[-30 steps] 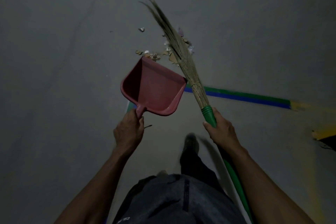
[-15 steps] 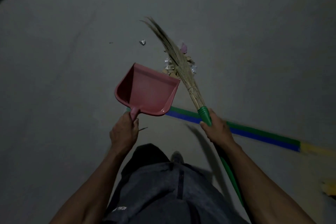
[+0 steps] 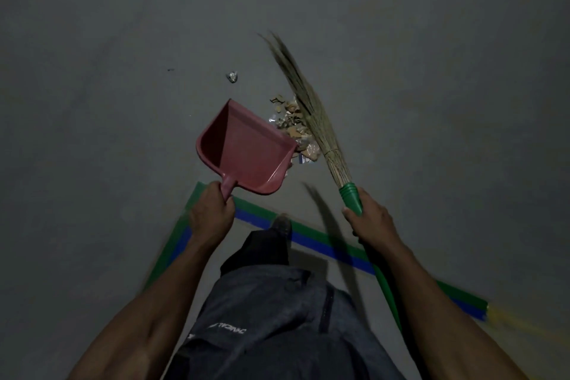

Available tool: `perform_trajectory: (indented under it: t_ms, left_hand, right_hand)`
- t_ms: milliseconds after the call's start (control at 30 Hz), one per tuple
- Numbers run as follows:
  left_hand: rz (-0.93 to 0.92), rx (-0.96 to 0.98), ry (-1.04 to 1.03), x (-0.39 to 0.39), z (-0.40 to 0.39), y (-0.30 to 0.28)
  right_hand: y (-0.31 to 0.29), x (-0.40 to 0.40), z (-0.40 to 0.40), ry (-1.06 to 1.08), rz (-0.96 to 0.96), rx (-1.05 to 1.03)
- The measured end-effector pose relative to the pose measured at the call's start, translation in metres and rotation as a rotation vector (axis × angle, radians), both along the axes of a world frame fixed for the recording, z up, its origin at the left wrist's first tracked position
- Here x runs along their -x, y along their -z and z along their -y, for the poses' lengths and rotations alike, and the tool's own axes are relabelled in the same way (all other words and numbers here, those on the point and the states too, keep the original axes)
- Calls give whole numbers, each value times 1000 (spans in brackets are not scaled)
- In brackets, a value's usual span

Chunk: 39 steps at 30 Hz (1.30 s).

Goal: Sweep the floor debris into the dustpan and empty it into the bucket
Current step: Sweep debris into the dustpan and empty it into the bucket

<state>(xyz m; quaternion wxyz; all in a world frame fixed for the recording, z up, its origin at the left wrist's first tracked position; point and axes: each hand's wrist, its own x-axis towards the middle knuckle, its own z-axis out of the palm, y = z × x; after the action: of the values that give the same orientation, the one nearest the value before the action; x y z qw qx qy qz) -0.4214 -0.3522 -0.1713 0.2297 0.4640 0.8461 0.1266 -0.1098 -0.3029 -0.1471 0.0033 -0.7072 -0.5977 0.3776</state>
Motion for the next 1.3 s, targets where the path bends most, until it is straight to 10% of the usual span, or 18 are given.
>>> perform_trajectory:
  t_ms: [667, 1300]
  left_hand:
    - [-66, 211, -504, -84, -123, 8]
    - [16, 370, -567, 44, -102, 129]
  right_hand:
    - [30, -9, -273, -299, -83, 292]
    - [128, 173, -276, -483, 45, 297]
